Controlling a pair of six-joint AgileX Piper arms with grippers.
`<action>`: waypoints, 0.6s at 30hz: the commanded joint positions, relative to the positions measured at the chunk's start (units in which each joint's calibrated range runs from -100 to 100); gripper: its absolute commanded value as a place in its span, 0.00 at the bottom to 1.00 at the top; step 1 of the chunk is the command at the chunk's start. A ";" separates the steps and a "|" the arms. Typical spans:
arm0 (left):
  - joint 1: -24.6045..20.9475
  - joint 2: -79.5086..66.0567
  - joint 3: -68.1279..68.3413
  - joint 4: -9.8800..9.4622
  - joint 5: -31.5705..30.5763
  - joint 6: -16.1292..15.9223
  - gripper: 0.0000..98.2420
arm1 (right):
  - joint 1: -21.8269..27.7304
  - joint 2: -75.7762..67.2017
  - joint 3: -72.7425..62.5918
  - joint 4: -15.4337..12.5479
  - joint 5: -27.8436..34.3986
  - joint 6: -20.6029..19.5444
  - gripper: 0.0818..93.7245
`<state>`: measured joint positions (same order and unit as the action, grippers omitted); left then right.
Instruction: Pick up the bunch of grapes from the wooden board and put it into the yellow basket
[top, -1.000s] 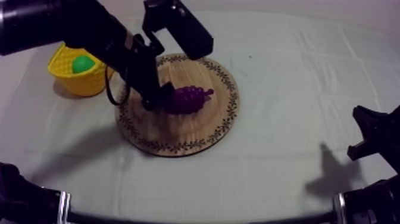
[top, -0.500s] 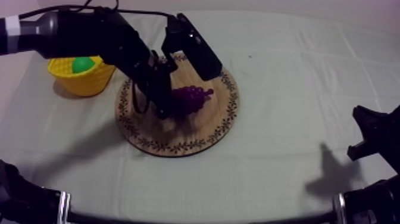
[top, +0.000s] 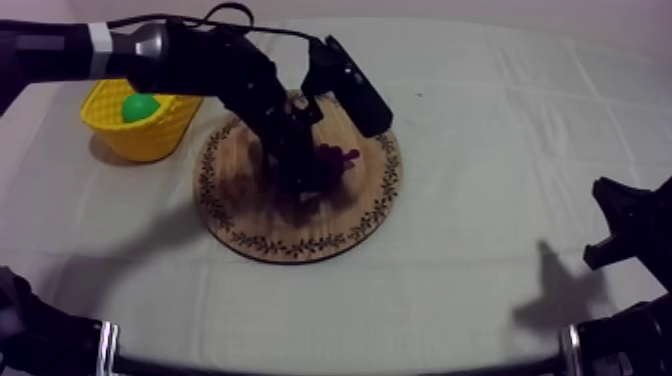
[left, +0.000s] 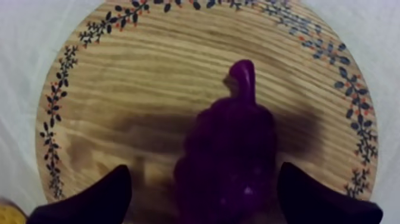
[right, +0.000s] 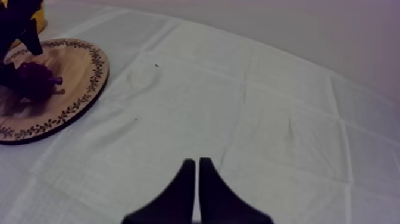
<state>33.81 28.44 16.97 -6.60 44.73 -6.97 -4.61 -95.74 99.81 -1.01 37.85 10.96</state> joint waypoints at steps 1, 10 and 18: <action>0.13 1.17 -0.89 0.01 0.03 0.17 0.87 | 0.02 -0.01 -0.03 0.01 -0.03 0.00 0.00; 0.15 4.46 -3.27 1.46 -0.06 -0.07 0.69 | 0.02 -0.01 -0.03 0.01 -0.03 0.00 0.00; -0.06 5.33 -4.61 1.93 -0.94 0.83 0.53 | 0.02 -0.01 -0.03 0.01 -0.03 0.00 0.00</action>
<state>33.80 33.82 12.41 -4.73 43.71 -6.16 -4.61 -95.74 99.81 -1.01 37.85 10.96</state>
